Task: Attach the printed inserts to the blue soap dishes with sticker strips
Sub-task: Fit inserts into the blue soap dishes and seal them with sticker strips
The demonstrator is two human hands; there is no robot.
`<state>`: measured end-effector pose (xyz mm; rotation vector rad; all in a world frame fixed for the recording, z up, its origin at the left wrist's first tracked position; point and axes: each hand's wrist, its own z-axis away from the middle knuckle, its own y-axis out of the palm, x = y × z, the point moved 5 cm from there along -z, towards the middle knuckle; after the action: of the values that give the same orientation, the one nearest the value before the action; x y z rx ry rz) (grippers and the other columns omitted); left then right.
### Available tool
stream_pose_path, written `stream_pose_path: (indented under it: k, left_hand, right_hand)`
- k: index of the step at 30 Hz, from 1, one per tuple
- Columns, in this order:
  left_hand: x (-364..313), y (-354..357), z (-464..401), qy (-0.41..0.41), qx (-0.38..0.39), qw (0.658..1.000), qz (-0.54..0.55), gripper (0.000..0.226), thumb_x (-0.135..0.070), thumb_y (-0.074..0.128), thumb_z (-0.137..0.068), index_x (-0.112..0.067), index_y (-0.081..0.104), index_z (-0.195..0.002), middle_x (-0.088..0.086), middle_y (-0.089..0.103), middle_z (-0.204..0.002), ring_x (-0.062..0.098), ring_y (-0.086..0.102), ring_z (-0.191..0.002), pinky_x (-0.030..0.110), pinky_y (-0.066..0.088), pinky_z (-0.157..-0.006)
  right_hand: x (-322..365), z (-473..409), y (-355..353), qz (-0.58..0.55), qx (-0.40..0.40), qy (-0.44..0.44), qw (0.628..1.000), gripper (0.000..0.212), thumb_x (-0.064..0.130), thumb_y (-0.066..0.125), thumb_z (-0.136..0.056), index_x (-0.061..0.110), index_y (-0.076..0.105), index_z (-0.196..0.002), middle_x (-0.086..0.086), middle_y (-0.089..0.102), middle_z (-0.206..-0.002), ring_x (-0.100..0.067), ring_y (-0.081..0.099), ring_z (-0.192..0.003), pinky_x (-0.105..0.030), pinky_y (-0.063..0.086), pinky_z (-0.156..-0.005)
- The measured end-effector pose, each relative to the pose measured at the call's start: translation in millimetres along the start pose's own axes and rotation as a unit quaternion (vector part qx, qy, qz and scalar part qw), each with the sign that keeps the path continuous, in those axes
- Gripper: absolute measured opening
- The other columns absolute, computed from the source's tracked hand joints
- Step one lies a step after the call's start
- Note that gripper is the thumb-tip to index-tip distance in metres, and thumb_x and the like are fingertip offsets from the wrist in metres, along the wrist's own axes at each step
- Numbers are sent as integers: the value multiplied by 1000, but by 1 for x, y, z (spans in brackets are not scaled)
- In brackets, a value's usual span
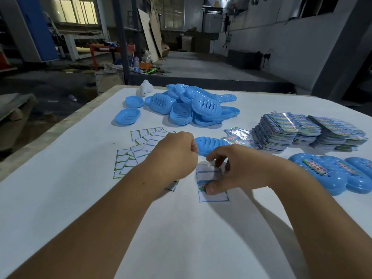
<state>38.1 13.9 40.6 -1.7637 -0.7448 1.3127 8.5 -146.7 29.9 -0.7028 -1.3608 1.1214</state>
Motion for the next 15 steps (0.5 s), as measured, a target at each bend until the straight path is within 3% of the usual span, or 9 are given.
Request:
stream_pose_path:
  k: [3,5,8,10,12,15]
  left_hand:
    - [7,4,-6,-14,-5,999,29,6,-34,59,-90,-31,64,-90,-10,67,-92,6,60,-81,24,42,-61]
    - [11,8,-8,-31,9,998,61,15,-47,61,-89,-32,63,-88,-10,68,-88,5,63,-77,24,43,-60]
    - [11,12,-9,-63,31,982,175,32,-58,58,-90,-27,66,-89,-1,74,-71,13,72,-64,26,52,-59]
    - [10,13,-11,-105,39,947,301,46,-59,52,-94,-16,68,-92,6,76,-72,22,75,-68,33,60,-66]
    - [6,13,-12,-134,43,886,441,43,-50,51,-99,-11,67,-92,10,77,-78,23,75,-72,34,61,-70]
    - [3,7,-10,-130,25,833,537,22,-26,57,-100,-6,66,-94,12,77,-78,17,70,-64,26,58,-61]
  right_hand:
    - [0,-1,2,-22,12,0,1000,71,55,89,-63,40,59,-126,22,60,-97,4,60,-77,-19,47,-66]
    - [-1,-3,4,-37,10,-7,999,62,52,90,-64,46,60,-118,22,60,-96,3,61,-71,-19,46,-62]
    - [-2,-7,-2,-117,-52,-24,992,58,37,92,-65,50,58,-110,20,60,-104,-9,65,-65,-30,56,-61]
    - [-6,-10,-9,-192,-117,-32,974,76,25,95,-65,52,52,-122,14,60,-111,-13,68,-70,-31,58,-70]
    - [-11,-12,-16,-266,-175,-40,947,91,12,94,-67,51,45,-134,10,60,-116,-15,67,-72,-36,60,-76]
    - [-17,-14,-24,-373,-234,-52,896,84,3,88,-73,46,48,-133,1,62,-118,-12,66,-66,-38,60,-72]
